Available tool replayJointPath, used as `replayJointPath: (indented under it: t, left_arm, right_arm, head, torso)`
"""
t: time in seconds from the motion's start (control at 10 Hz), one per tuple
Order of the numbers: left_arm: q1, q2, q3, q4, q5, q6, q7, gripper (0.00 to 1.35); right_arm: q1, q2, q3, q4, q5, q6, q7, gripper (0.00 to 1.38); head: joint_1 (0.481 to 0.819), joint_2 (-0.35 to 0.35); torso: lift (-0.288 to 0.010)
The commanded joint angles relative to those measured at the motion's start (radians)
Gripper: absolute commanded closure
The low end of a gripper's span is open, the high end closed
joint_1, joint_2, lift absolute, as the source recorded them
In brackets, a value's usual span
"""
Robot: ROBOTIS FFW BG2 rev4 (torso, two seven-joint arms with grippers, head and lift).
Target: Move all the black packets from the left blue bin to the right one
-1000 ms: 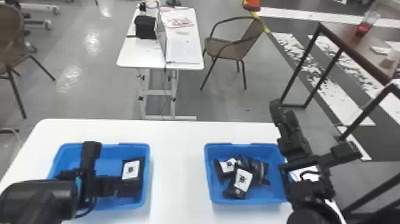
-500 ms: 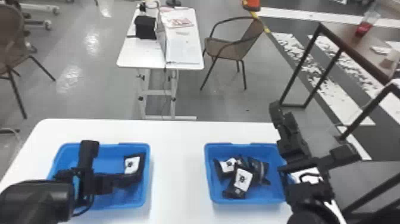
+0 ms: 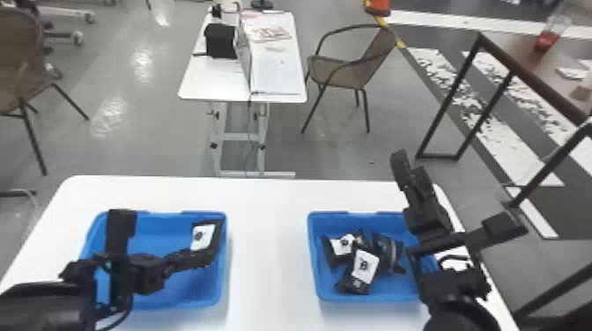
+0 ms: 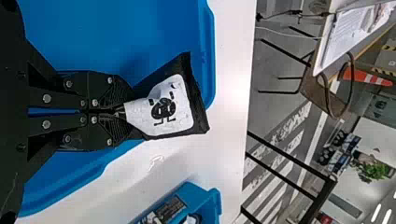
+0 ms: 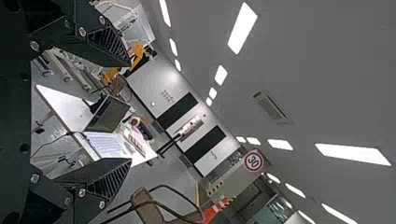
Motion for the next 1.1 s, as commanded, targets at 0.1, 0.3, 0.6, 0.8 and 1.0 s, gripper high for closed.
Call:
replayJointPath:
  t: [0.1,0.3,0.6,0.8,1.0]
  left_arm:
    - [0.114,0.0,-0.003,-0.271,0.027,0.038,-0.054,1.13]
    - [0.034,-0.002,-0.083,-0.294,-0.039,0.014,-0.123,1.13]
    - [-0.142,-0.04,-0.155,-0.087,-0.094,-0.187,-0.219,1.13]
    - [-0.227,-0.071,-0.194,0.034,-0.087,-0.295,-0.236,1.13]
    - [-0.299,-0.081,-0.289,0.147,-0.045,-0.354,-0.242,1.13]
  right_arm:
    - [0.005,0.0,0.024,0.005,0.001,0.015,0.01,0.33]
    - [-0.027,-0.003,0.052,0.037,0.012,0.073,0.065,0.33]
    - [-0.106,-0.016,0.119,0.107,0.029,0.171,0.134,0.33]
    - [-0.145,-0.014,0.139,0.146,0.025,0.206,0.17,0.33]
    - [-0.178,-0.014,0.147,0.178,0.025,0.217,0.18,0.32]
  head:
    - [0.695,-0.137]
    - [0.695,-0.148]
    - [0.695,-0.136]
    - [0.695,-0.131]
    - [0.695,-0.143]
  torso:
    - [0.0]
    - [0.0]
    - [0.0]
    - [0.0]
    - [0.0]
